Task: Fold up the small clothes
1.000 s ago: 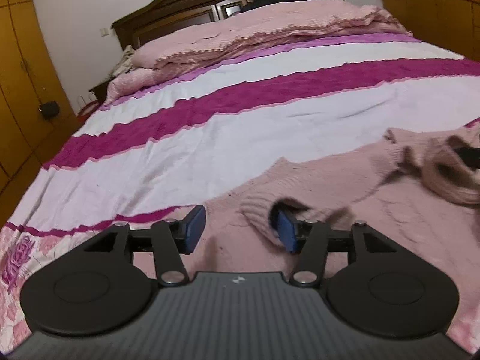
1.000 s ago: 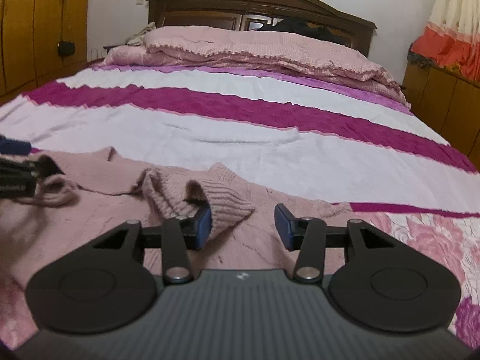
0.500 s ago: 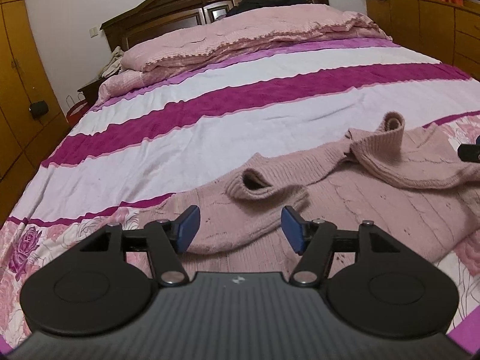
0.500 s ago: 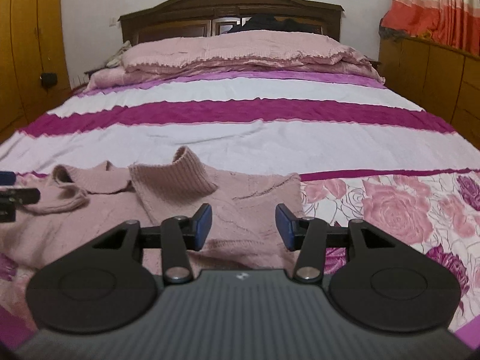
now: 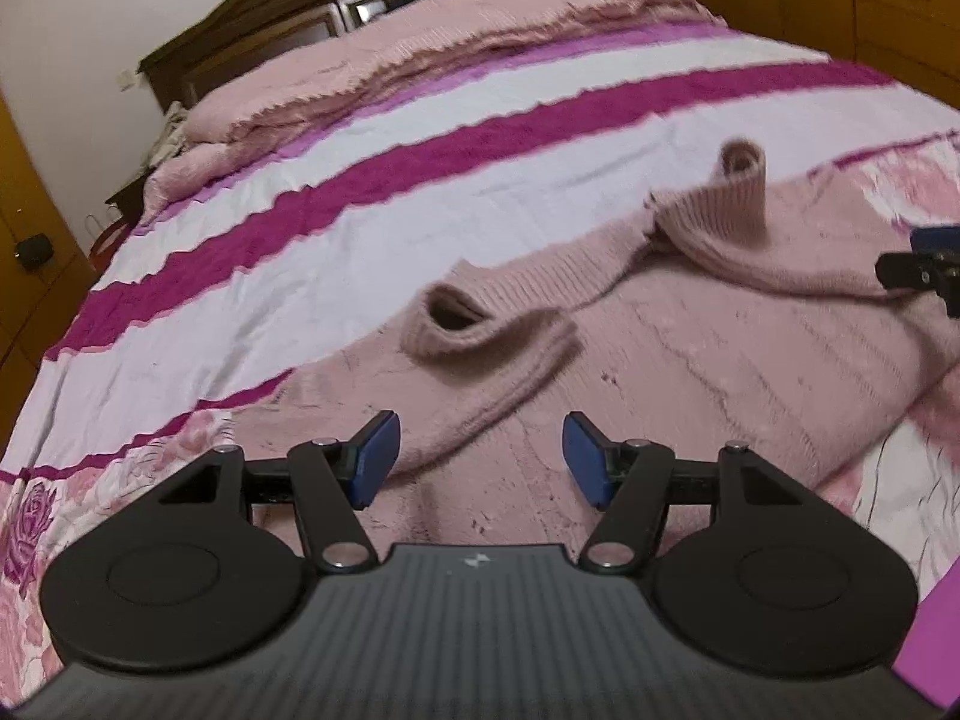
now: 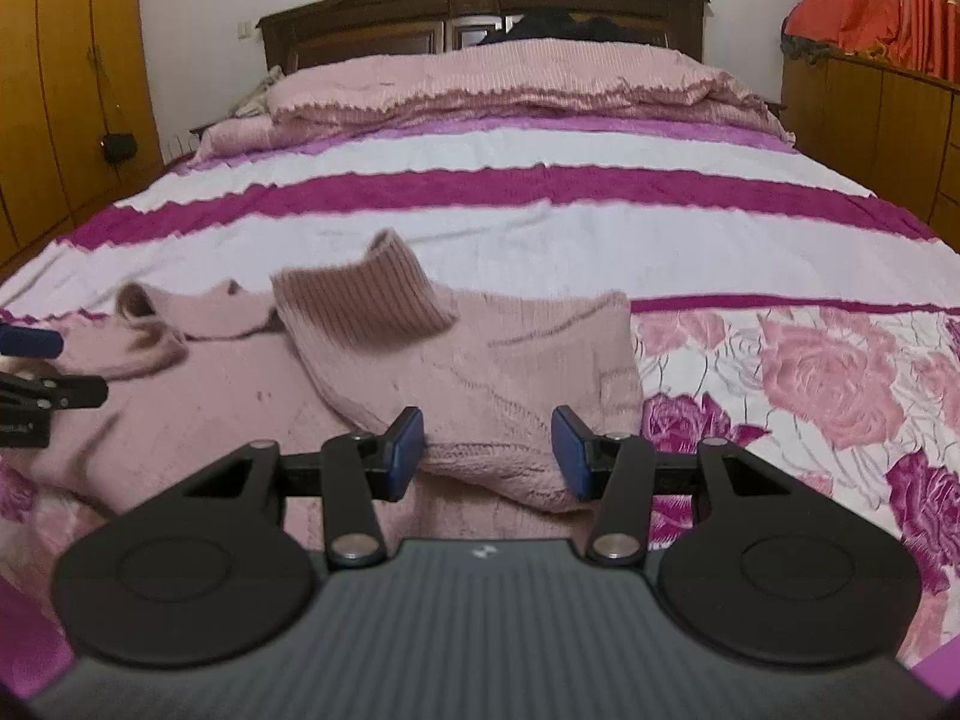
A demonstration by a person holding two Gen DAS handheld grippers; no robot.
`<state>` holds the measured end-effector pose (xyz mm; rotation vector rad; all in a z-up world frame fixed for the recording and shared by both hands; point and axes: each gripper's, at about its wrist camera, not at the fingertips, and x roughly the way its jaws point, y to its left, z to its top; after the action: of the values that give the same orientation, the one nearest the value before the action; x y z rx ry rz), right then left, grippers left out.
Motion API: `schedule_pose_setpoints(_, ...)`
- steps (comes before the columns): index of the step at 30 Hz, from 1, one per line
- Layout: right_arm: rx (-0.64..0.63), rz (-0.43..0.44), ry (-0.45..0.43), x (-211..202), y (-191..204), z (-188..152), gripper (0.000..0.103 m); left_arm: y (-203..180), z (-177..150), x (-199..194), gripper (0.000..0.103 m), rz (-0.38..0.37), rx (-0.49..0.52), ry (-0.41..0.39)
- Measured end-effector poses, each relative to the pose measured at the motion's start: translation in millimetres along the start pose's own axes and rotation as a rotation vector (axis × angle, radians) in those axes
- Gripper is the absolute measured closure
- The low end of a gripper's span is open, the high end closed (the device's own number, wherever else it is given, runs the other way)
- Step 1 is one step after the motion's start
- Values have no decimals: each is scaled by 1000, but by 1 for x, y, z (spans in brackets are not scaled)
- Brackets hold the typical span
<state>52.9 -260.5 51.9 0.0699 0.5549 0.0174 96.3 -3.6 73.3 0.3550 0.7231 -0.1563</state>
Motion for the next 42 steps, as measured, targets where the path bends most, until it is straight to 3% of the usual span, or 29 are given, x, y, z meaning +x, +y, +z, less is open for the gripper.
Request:
schedule_pose_setpoints(8,19,6,-11,7,-4,-10,50,-4,-5,13,35,-105,44,-25)
schedule_pose_setpoints(18,54,22,-35,9,-9,-15,49,-15,-5,31,35,-46,162,-48)
schedule_pose_setpoints(23,48,16,-40,9,-8,-16,49,-9,-2,39,35,36,132,-79)
schedule_pose_setpoints(25,45,15,-41,9,-8,-16,48,-3,-1,48,44,26,113,-73)
schedule_pose_setpoints(26,45,15,-42,9,-8,-16,48,0,-1,51,62,11,105,-77)
schedule_pose_setpoints(27,46,16,-42,9,-8,-16,48,2,-1,52,70,4,98,-80)
schedule_pose_setpoints(28,47,16,-43,9,-8,-16,48,3,0,51,85,7,92,-86)
schedule_pose_setpoints(29,46,16,-43,9,-8,-16,48,4,1,50,90,17,85,-96)
schedule_pose_setpoints(32,43,11,-45,9,-8,-17,48,18,4,42,91,45,16,-135)
schedule_pose_setpoints(35,38,7,-47,9,-7,-17,48,39,6,43,92,123,-52,-147)
schedule_pose_setpoints(40,32,0,-47,9,-5,-16,48,82,6,66,90,249,-212,-68)
schedule_pose_setpoints(42,27,-6,-47,7,-4,-14,48,97,4,77,89,245,-265,-29)
